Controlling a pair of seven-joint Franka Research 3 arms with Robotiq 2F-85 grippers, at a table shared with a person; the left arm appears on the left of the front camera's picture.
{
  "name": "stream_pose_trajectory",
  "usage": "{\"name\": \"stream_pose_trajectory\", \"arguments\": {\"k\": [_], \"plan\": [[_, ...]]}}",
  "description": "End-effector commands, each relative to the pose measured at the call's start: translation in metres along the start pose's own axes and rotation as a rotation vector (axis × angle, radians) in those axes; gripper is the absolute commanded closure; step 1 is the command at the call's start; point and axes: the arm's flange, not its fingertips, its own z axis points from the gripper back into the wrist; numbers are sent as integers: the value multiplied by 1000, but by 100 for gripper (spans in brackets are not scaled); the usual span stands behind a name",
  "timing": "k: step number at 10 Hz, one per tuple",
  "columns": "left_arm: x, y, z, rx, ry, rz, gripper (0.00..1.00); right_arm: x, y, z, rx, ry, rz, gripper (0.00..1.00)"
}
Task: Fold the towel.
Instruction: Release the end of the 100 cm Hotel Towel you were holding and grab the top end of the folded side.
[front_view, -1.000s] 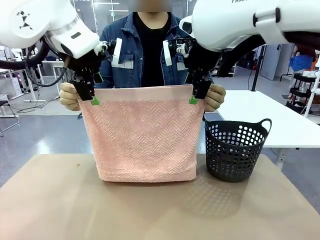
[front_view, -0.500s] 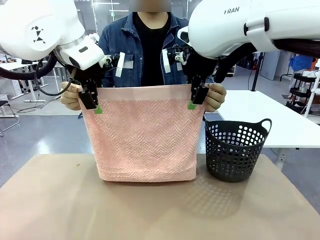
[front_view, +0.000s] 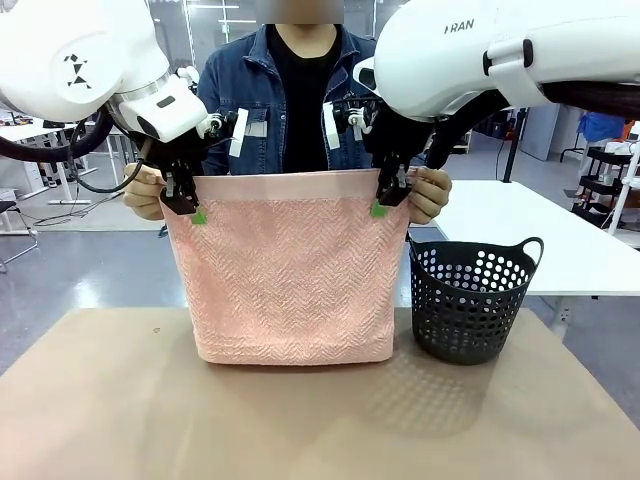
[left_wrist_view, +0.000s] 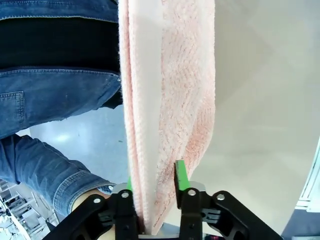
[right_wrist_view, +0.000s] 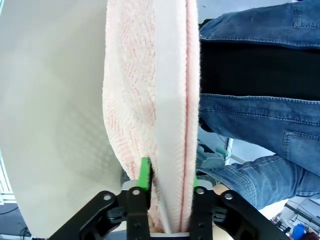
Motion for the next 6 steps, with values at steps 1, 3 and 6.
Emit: {"name": "stream_pose_trajectory", "arguments": {"k": [1,3,6], "plan": [[-4,0,2,-19,-8,-1,100,0,-2,2,2,17,-20,100],[-4,1,2,-23,1,3,100,-2,-2,1,18,20,-37,100],[-6,0,2,-15,4,7,100,-8,-4,-3,29,24,-68,100]]}}
